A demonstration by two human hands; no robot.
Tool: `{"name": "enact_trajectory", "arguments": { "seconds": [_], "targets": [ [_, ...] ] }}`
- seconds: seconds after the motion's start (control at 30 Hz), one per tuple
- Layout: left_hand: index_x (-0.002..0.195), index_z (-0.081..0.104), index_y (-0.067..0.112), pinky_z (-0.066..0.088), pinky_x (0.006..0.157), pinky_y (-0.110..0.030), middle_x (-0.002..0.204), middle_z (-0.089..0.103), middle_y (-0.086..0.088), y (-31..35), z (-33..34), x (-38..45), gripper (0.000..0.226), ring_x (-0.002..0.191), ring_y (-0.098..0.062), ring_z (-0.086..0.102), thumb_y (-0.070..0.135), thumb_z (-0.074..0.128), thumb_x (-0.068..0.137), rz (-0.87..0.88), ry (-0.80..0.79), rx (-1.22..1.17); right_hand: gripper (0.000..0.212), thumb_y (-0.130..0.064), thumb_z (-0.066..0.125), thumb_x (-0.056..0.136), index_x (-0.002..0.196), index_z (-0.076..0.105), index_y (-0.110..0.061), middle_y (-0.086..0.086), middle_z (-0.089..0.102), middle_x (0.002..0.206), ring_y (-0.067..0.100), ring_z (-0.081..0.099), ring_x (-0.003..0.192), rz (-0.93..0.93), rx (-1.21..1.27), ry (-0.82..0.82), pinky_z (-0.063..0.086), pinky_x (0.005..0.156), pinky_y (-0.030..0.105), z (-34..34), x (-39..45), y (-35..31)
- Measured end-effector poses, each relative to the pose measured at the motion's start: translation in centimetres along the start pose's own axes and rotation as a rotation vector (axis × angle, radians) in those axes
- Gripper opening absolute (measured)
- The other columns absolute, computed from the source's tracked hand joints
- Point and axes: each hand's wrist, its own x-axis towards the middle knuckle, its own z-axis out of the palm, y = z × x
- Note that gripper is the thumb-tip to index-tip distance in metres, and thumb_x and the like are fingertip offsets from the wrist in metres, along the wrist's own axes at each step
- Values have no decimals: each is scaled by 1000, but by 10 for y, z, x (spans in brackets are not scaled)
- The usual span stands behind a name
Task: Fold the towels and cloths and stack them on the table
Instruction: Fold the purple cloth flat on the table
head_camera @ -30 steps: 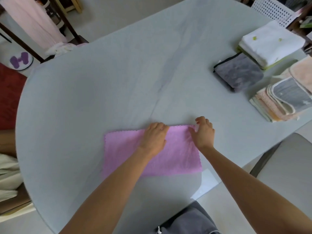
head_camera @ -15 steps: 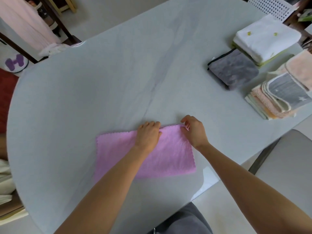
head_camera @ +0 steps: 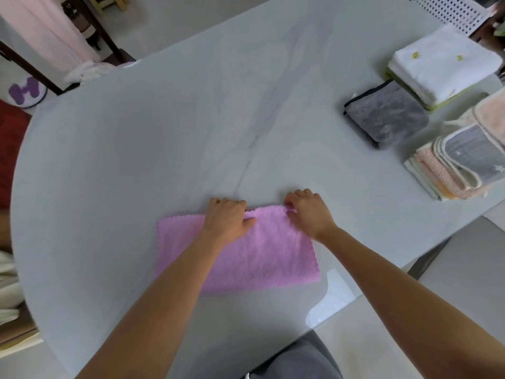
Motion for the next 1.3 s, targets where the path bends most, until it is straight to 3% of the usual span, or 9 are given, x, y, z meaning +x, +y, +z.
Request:
{"name": "enact_trajectory", "arguments": {
  "seconds": [0.17, 0.3, 0.4, 0.5, 0.6, 0.73, 0.87, 1.0, 1.3],
  "targets": [
    [108, 60, 22, 30, 98, -39, 110, 67, 0, -39, -3, -10, 47, 111, -23, 54, 61, 46, 87, -10, -90, 94, 38, 4, 40, 80, 113, 55, -6, 14, 55, 113, 33, 51, 107, 109, -409, 97, 34, 100, 42, -4, 2, -25],
    [116, 56, 23, 27, 103, -41, 119, 63, 1, -80, -1, -26, 41, 119, -23, 48, 52, 47, 90, -150, -169, 49, 38, 0, 35, 70, 96, 62, -4, 15, 59, 98, 34, 58, 89, -119, -155, 280, 38, 90, 40, 17, 2, -73],
    [115, 57, 23, 29, 102, -41, 124, 60, 1, -106, 1, -39, 38, 120, -24, 48, 49, 49, 90, -229, -217, -80, 37, -1, 60, 69, 106, 61, -4, 15, 59, 105, 35, 58, 94, -229, -44, 228, 35, 89, 36, 36, -4, -108],
    [120, 58, 23, 31, 103, -40, 130, 56, 1, -128, 1, -50, 40, 123, -24, 48, 47, 55, 89, -277, -207, -261, 48, -8, 59, 74, 121, 57, -2, 19, 59, 121, 37, 58, 108, -216, -15, 163, 39, 98, 40, 50, -8, -133],
    [95, 62, 20, 38, 91, -33, 108, 62, -4, -142, 7, -62, 22, 112, -26, 56, 39, 60, 86, -323, -176, -443, 54, -24, 40, 84, 133, 51, -1, 21, 51, 137, 37, 51, 124, -187, -7, 108, 41, 104, 44, 62, -13, -153],
    [63, 45, 18, 41, 68, -30, 72, 53, -1, -150, 19, -75, 28, 87, -31, 62, 24, 64, 84, -388, -27, -731, 63, -39, 32, 92, 146, 35, -7, 18, 31, 152, 33, 30, 140, -192, -23, 46, 13, 115, 38, 79, -18, -170],
    [77, 55, 16, 46, 75, -33, 85, 64, -7, -158, 31, -84, 14, 88, -29, 62, 22, 59, 89, -501, 97, -871, 68, -49, 21, 93, 152, 17, -15, 11, 11, 158, 27, 10, 147, -182, -46, 8, -2, 118, 37, 90, -15, -182],
    [66, 48, 13, 44, 73, -35, 90, 67, -19, -146, 45, -95, 37, 89, -34, 62, 39, 54, 92, -536, 27, -910, 70, -54, 11, 91, 153, 6, -20, 6, -2, 159, 23, -3, 147, -159, -88, 20, -7, 119, 38, 92, -9, -183],
    [102, 61, 14, 49, 83, -39, 101, 68, -8, -94, 70, -157, 38, 98, -31, 61, 47, 45, 94, -717, 87, -818, 60, -43, 23, 98, 151, 24, -15, 11, 17, 158, 26, 15, 146, -119, -57, 117, -4, 118, 34, 101, -36, -200]
  ]
}}
